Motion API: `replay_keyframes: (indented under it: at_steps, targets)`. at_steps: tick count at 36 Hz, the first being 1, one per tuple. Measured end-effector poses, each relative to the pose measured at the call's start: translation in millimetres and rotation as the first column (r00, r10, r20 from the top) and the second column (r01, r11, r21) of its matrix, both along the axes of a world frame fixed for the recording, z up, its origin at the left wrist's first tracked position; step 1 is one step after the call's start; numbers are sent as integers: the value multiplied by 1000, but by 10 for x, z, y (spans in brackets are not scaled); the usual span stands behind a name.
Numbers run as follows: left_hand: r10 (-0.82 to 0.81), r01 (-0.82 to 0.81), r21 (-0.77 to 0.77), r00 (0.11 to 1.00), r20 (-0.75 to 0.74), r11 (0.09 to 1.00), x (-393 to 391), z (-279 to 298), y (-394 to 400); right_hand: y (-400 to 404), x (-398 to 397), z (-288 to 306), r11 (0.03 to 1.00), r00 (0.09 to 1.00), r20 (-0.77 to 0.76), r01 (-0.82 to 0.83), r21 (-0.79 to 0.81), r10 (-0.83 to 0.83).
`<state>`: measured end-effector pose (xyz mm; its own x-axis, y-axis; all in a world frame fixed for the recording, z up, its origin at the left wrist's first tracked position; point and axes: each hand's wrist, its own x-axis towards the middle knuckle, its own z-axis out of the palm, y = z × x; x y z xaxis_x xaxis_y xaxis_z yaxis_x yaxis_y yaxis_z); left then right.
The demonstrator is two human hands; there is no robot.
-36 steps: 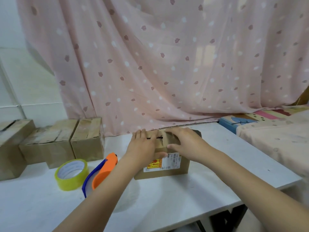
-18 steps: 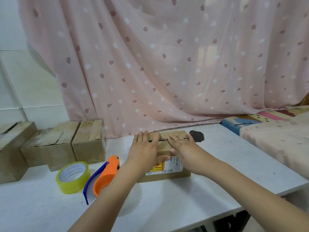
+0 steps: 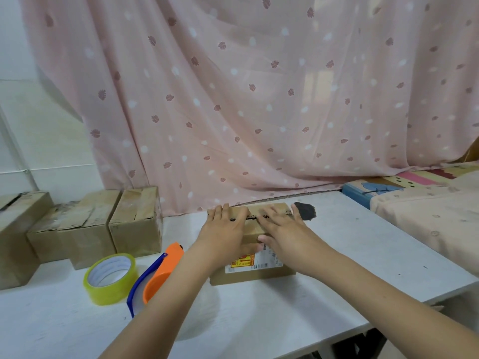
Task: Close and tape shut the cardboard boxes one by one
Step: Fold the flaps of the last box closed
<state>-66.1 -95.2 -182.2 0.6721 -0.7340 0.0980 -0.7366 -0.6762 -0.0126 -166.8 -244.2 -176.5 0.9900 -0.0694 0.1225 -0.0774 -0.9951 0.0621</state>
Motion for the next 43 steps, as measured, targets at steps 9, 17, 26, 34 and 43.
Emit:
replay_keyframes:
  at_steps: [9,17,26,34,43]
  targets:
    - [-47,45,-36,998,-44,998,26,-1,33,52,39,-193,985,986,67,-144,-94,151]
    - [-84,98,-186,993,86,978,-71,-28,119,167,-218,-95,998,980,198,-25,64,12]
    - [-60,90,-177,984,167,980,-84,-78,109,303,-134,-200,999,942,336,10,-37,4]
    - [-60,90,-185,985,162,979,-30,-124,100,349,-195,-106,996,967,250,-60,69,41]
    - [-82,116,-199,982,171,973,-9,-126,113,134,-361,-66,999,961,275,-20,50,5]
